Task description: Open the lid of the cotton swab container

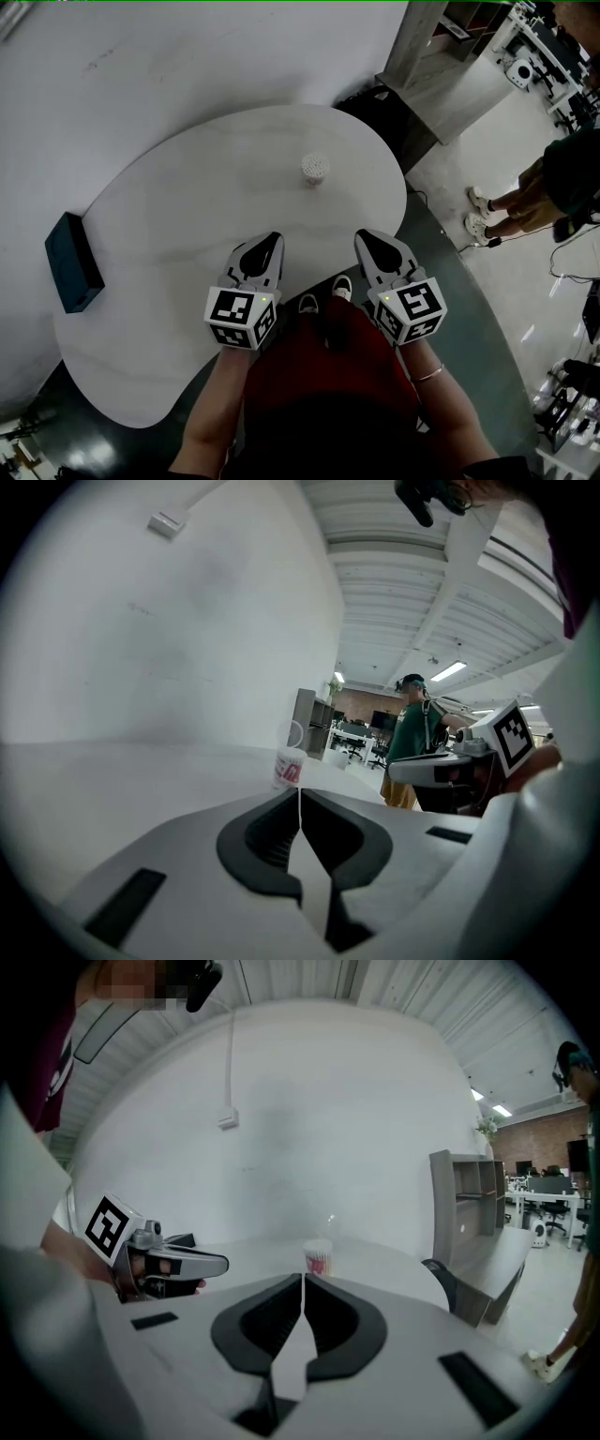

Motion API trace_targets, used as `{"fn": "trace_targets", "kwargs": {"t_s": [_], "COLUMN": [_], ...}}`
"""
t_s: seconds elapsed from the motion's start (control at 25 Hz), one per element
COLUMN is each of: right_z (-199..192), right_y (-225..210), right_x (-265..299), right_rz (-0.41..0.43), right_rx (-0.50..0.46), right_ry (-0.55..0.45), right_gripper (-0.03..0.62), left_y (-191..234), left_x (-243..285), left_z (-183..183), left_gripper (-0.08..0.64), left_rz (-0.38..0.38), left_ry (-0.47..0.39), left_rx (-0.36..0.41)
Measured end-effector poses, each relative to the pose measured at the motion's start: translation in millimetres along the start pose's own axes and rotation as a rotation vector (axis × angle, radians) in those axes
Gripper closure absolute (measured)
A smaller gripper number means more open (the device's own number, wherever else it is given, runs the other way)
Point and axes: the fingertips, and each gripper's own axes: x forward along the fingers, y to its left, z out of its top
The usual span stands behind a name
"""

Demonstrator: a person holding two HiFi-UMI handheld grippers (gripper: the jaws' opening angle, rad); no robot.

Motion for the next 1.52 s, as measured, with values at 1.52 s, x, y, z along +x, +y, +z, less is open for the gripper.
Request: {"fn": "trace_targets", "kwargs": {"t_s": [1.52], "right_z": [1.8], "right_y": [-14.2], "right_x": [-132.4], "right_rz": [-0.064], "right_rx": [-0.006], "right_ry": [-0.177], "right_gripper": [0.577], "left_y": [-70.5], "left_x": [-90.0], "left_z": [5.8], "left_gripper": [0.535], "left_rz": [0.179], "left_ry": [-0.127], "left_rx": [0.048]}}
